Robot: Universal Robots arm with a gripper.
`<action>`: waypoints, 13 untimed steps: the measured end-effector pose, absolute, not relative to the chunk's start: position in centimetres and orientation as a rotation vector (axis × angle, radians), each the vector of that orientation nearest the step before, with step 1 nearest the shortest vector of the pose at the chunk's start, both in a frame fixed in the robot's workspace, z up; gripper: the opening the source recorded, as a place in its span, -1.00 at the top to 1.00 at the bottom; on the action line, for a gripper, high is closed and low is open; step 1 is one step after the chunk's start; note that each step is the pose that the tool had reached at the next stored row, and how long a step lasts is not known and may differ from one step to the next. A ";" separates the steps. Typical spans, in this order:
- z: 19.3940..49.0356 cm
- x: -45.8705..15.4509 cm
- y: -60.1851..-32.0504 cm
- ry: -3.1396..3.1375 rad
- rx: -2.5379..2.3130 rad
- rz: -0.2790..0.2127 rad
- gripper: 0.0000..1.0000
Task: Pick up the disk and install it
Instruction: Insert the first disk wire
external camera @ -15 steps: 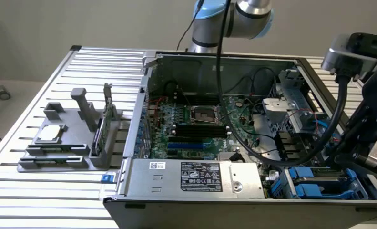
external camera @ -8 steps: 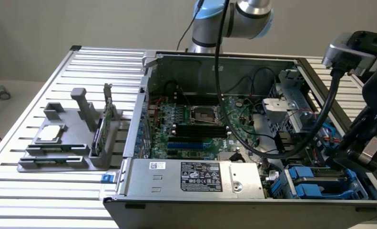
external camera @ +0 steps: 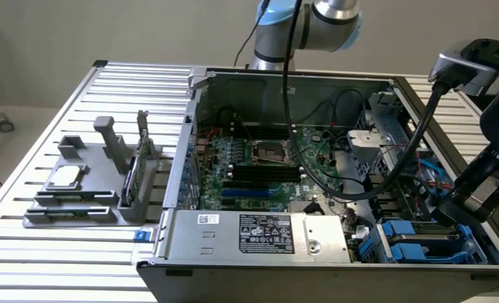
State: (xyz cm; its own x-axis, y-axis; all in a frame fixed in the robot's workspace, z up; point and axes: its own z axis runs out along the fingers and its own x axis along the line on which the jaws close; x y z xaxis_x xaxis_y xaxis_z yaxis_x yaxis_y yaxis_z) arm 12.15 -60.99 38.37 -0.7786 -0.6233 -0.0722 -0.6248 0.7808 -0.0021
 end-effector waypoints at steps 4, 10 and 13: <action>38.4 12.1 -61.0 2.930 -0.923 0.031 0.44; 38.4 12.2 -61.0 2.971 -0.778 0.026 0.44; 38.4 12.1 -61.0 2.988 -0.707 0.023 0.44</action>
